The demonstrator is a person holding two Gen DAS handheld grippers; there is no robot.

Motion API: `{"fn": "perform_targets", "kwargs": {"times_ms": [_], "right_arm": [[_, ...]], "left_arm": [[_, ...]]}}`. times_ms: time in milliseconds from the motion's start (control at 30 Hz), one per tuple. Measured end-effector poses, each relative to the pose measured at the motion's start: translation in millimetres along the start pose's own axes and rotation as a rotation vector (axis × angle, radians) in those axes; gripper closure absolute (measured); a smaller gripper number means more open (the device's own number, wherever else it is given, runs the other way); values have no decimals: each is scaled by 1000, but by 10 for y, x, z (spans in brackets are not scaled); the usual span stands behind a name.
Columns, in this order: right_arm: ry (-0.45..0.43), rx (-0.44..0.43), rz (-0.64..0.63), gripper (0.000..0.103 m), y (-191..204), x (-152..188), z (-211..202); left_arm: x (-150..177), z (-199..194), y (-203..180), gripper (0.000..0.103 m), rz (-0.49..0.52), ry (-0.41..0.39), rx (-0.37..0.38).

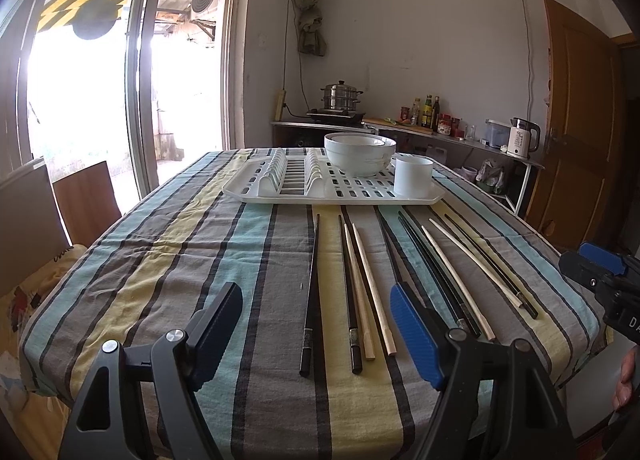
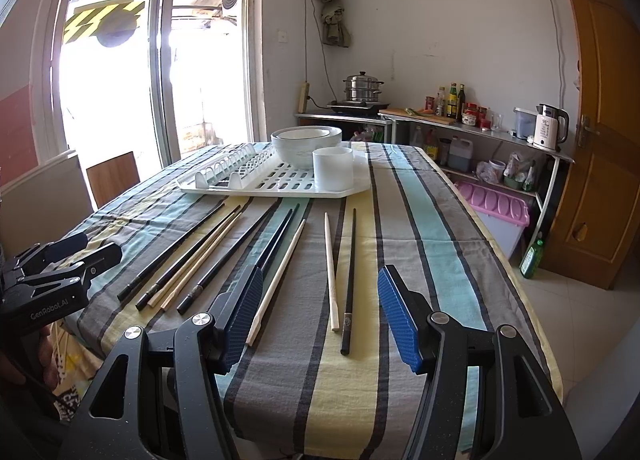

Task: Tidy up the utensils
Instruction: 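Move both tools down toward the loose chopsticks on the tablecloth, then close the right tool on a light wooden chopstick while the left tool grasps a black chopstick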

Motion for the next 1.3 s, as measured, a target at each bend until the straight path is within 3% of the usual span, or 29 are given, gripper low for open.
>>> {"fn": "perform_targets", "kwargs": {"times_ms": [733, 1200, 1300], "right_arm": [[11, -3, -13, 42, 24, -23, 143], [116, -49, -42, 43, 182, -267, 802], [165, -42, -36, 51, 230, -287, 1046]], "left_arm": [[10, 198, 20, 33, 9, 65, 19], [-246, 1098, 309, 43, 82, 204, 52], [-309, 1322, 304, 44, 126, 228, 64]]}}
Point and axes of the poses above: each gripper's, at about its wrist camera, not at the fingertips, and z roughly the way its jaws point, y to its left, x to its underside, the point moved 8 cm from there along z, roughly the way its jaws point, and after that the axes turned 14 degrees about z, right-handed, at the moved point
